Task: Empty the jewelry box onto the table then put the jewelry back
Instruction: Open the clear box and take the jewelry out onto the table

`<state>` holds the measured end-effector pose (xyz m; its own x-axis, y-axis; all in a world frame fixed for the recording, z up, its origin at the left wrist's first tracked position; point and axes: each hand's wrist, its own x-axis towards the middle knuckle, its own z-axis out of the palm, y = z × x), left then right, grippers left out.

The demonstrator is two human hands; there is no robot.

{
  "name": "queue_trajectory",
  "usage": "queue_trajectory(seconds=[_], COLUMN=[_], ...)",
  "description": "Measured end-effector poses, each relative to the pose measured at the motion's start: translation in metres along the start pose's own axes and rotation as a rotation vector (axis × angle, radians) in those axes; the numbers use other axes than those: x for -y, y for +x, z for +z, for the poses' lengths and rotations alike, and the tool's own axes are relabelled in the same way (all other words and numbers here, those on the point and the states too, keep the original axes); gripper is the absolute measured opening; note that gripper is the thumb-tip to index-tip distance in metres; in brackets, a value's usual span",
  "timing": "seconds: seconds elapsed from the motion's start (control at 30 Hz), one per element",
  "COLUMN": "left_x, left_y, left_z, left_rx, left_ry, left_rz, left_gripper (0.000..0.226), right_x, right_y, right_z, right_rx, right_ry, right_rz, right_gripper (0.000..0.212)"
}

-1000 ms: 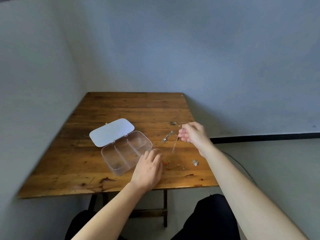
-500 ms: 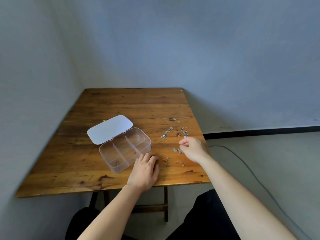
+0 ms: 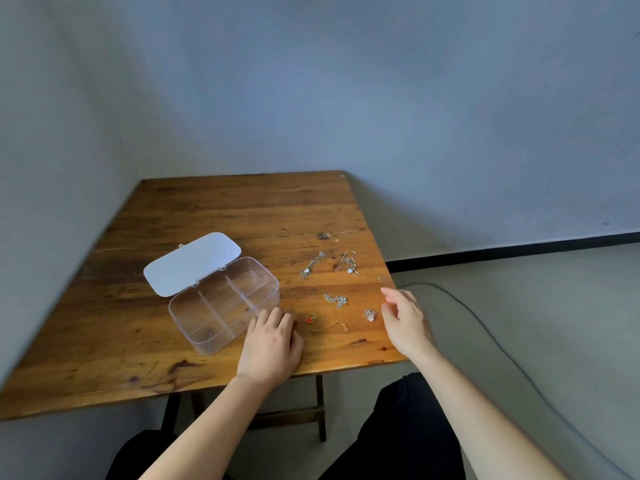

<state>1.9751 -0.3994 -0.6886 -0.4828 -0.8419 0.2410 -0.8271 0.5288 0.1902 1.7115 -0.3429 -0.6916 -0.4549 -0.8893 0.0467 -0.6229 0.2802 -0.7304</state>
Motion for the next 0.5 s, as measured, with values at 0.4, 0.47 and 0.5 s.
queue_trajectory(seconds=[0.4,0.47,0.5], left_x=[-0.009,-0.017,-0.023], left_y=[0.005,0.005,0.005], left_z=[0.009,0.011,0.012], left_rx=[-0.066,-0.046,-0.029], left_ry=[0.064,0.032,0.014], left_rz=[-0.028,-0.089,-0.126], left_gripper=[0.054,0.067,0.074], right_x=[-0.017,-0.018,-0.019], right_y=[-0.016,-0.017,-0.017], right_z=[0.018,0.018,0.019], right_rx=[-0.034,-0.062,-0.073], right_ry=[-0.115,-0.118,-0.121], right_rz=[-0.166,-0.192,-0.214], right_gripper=[0.033,0.027,0.024])
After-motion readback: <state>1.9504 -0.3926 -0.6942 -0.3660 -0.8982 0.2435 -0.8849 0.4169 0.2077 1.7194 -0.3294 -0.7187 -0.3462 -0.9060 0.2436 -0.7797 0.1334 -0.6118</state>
